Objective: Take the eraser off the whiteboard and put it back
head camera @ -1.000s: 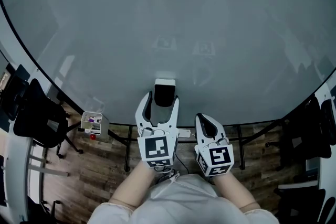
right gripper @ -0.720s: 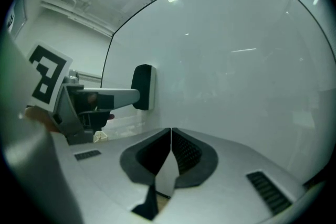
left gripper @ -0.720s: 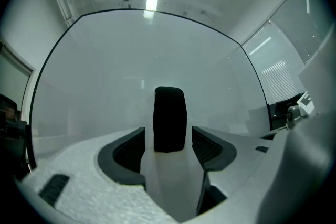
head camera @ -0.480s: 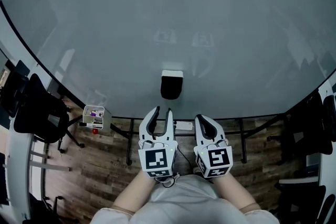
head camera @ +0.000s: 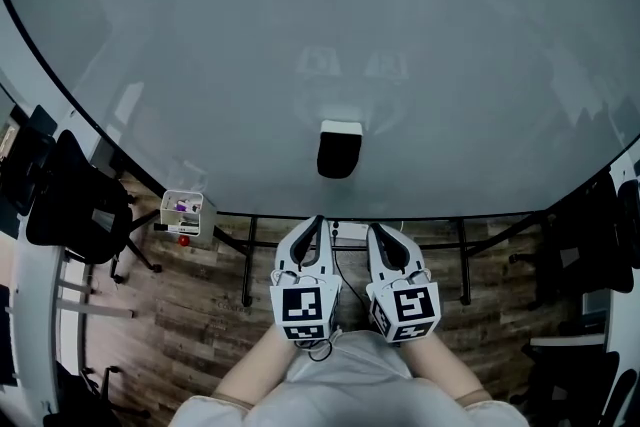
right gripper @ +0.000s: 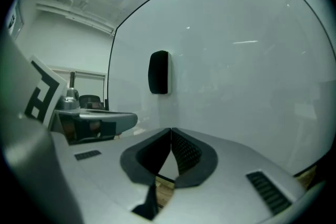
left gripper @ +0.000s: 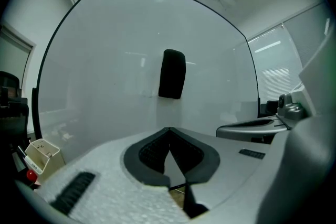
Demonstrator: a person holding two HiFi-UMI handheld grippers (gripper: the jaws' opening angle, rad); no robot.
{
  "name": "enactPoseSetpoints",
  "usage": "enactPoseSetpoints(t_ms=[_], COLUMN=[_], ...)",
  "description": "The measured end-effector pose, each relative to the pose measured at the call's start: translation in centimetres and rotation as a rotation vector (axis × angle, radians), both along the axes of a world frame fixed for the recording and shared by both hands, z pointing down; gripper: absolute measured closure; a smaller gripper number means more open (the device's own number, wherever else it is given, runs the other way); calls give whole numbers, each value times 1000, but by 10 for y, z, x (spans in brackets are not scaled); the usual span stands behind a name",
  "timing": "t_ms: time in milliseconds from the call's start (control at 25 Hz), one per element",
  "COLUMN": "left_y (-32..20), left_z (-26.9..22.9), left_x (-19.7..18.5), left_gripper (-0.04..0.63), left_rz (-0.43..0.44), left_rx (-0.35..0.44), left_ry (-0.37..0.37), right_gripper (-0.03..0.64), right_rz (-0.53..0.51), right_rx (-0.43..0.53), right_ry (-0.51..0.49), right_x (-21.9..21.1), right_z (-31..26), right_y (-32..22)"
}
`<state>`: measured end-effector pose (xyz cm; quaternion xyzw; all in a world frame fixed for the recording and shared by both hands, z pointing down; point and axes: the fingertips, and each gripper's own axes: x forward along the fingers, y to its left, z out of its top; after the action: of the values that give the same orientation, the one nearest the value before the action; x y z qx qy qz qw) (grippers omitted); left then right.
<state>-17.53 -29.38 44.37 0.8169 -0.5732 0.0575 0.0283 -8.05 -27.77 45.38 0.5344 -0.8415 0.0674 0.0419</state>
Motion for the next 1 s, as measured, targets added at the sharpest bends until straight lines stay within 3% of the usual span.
enactPoseSetpoints(t_ms=[360,1000], left_y=[-1,-9], left_z=[-11,-10], left_x=[7,19], left_gripper=[577,577], left_rz=[18,61], left_rx=[46,29], left_ry=[-19,-19], right_gripper=[591,591], right_rz=[1,-33], right_rx=[49,39], right_ry=[43,49], right_x=[-1,2], right_z=[-11,-12], right_y=[-2,-11])
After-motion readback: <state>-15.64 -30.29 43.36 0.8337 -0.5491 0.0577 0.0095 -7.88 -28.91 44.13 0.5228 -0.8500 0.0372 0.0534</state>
